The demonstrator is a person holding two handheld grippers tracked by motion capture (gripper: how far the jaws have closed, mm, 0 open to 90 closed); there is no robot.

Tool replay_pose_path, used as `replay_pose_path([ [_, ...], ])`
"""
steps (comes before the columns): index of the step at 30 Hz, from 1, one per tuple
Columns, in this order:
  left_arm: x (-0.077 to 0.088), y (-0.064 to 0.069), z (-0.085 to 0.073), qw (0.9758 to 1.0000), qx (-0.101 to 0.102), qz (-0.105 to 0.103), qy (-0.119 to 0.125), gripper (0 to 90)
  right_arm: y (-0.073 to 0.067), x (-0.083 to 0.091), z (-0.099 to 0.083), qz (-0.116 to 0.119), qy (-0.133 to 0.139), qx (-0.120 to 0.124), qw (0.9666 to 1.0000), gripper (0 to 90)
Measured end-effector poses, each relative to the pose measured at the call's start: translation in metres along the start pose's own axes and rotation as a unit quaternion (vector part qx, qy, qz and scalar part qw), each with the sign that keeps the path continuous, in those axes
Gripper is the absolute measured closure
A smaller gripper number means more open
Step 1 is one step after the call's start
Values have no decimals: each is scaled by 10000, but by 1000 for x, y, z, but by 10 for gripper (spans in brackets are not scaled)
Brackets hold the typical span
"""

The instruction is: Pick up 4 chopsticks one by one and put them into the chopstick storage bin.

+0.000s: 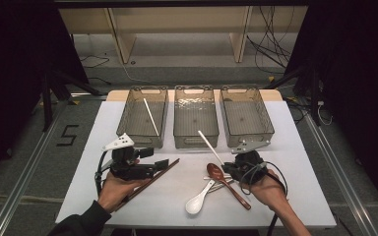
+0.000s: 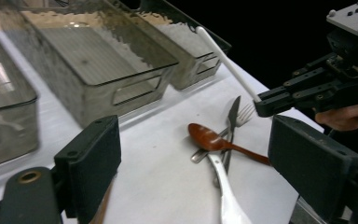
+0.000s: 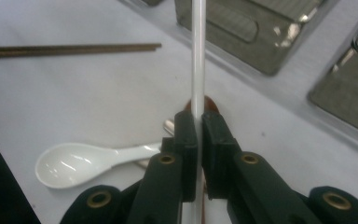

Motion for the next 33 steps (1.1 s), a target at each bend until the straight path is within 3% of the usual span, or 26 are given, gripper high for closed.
replay_pose_path([
  [12,-46,14,3,9993,114,-191,-302,206,-28,-11,16,193,263,243,9992,860],
  [18,-50,8,10,9985,456,-245,-180,234,-37,-15,18,223,378,308,9986,861],
  [25,-55,12,14,9974,565,-406,-195,266,-46,-20,23,241,479,376,9979,860],
  [33,-56,9,18,9955,804,-484,-120,365,-53,-22,30,274,649,388,9968,861],
])
Point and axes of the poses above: each handheld gripper's, and its own axes: x roughly backward along the jaws, z roughly out of its top, y roughly to its right, the point moved 2 cm from there along -x, roughly forward along the jaws, and after that the axes turned 3 degrees about -x, right-handed, at the moved point
